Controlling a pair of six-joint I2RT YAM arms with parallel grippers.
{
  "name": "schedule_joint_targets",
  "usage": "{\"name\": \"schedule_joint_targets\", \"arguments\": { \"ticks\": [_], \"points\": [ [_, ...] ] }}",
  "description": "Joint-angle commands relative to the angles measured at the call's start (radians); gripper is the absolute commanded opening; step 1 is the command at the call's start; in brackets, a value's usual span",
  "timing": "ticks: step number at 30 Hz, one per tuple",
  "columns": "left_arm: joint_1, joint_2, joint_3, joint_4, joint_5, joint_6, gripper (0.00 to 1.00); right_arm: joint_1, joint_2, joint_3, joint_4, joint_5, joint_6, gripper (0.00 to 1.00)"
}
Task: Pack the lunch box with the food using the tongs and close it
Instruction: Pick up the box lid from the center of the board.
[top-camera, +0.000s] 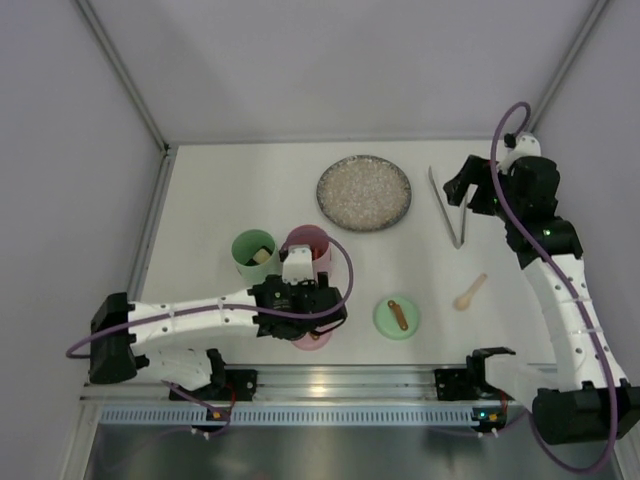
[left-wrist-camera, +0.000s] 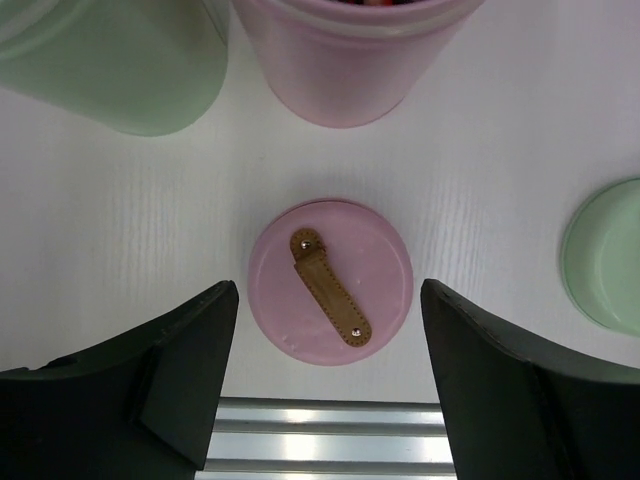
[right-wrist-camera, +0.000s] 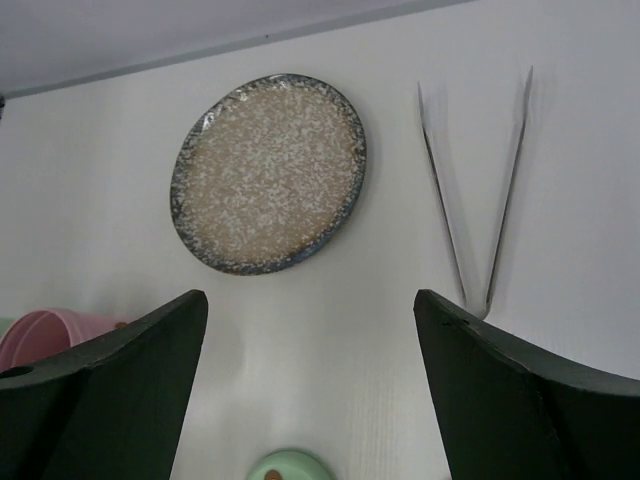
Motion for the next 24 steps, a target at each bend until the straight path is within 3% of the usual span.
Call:
{"name": "schedule_joint_targets", "arguments": {
  "ticks": [1,8,24],
  "points": [
    [-0.045,0.079,-0.042,-0.023,-0.079,-0.205,0.79,0.021,-0.059,0.003,0.057,-0.064,0.031,0.85],
    [-0.08,0.176,-0.088,-0.015,-0.118,-0.348,0.7,0.061,-0.104,0.006,0.04,-0.09,0.019,0.86],
    [-0.081,0.256,-0.216,0.184,-0.076,-0.371,0.55,0.164,-0.136,0.078,-0.004,-0.082,-0.029,0.87]
  ]
}}
